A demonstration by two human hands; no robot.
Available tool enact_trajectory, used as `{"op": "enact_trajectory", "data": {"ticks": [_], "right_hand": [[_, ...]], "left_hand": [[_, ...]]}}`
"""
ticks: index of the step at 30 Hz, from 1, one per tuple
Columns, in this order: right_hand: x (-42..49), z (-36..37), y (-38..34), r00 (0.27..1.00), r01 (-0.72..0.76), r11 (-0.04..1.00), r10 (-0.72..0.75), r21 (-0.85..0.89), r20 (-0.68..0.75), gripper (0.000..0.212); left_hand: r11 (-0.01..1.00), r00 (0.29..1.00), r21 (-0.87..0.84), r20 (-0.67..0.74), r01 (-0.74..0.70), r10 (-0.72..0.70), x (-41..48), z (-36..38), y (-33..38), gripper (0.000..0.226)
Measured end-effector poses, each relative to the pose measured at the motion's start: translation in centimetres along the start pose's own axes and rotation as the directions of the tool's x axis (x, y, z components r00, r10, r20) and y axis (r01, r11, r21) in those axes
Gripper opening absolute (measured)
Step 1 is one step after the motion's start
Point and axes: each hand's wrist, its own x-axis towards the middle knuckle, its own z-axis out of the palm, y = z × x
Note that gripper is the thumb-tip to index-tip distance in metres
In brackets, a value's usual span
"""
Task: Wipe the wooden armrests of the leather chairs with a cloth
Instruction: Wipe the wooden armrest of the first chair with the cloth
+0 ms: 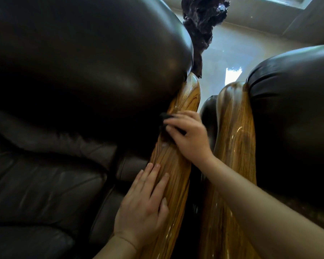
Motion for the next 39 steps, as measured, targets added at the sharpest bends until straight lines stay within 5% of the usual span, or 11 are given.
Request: {"op": "enact_trajectory", "data": {"ticks": [2, 7, 12, 19, 23, 28, 30, 33, 35, 37, 39], "right_hand": [[-0.8, 0.2, 0.7, 0.996, 0.046, 0.994, -0.039, -0.094, 0.077, 0.017], [1.8, 0.7, 0.2, 0.989, -0.145, 0.964, 0.143, -0.224, -0.023, 0.017], [4.5, -1.0, -0.5, 0.946, -0.322, 0.940, 0.323, 0.112, 0.011, 0.018], [4.4, -1.1, 0.3, 0.921, -0.386, 0.917, 0.390, 0.098, -0.021, 0.020], [2.5, -0.4, 0.0, 0.974, -0.091, 0.948, 0.148, -0.304, 0.169, 0.036], [-4.0, -0.2, 0.0, 0.870, 0.359, 0.894, -0.216, -0.269, 0.443, 0.038], [-1.9, -0.8, 1.0, 0.885, 0.337, 0.893, -0.193, -0.298, 0.424, 0.038], [2.7, -0.4, 0.5, 0.949, 0.112, 0.879, 0.043, -0.463, 0.311, 0.038], [2.3, 0.6, -0.3, 0.962, 0.111, 0.852, 0.037, -0.511, 0.271, 0.032], [0.3, 0.8, -1.4, 0.963, 0.148, 0.902, -0.038, -0.406, 0.265, 0.027], [-0.1, 0.3, -2.2, 0.977, 0.002, 0.990, 0.028, -0.142, 0.210, 0.026]], "left_hand": [[1.000, 1.000, 0.002, 0.014, 0.008, -0.008, 0.0, 0.0, 0.0, 0.055], [1.000, 1.000, -0.008, 0.018, 0.022, -0.022, 0.1, -0.3, 0.3, 0.056], [0.999, 0.999, -0.022, 0.014, 0.029, -0.029, 0.1, -0.5, 0.3, 0.055], [0.999, 1.000, -0.025, 0.003, 0.025, -0.025, 0.1, -0.5, 0.3, 0.055], [1.000, 1.000, -0.025, -0.002, 0.014, -0.014, 0.1, -0.2, 0.2, 0.055], [1.000, 0.999, -0.003, 0.025, 0.026, -0.026, 0.0, -0.2, 0.1, 0.057], [1.000, 1.000, -0.023, 0.011, 0.022, -0.021, 0.1, -0.4, 0.2, 0.056], [1.000, 1.000, -0.022, 0.003, 0.020, -0.020, 0.1, -0.5, 0.3, 0.054], [0.999, 1.000, -0.028, 0.001, 0.024, -0.024, 0.1, -0.5, 0.3, 0.054], [0.999, 1.000, -0.027, 0.006, 0.022, -0.022, 0.1, -0.5, 0.3, 0.054], [1.000, 1.000, -0.021, 0.006, 0.022, -0.021, 0.0, -0.4, 0.2, 0.053]]}}
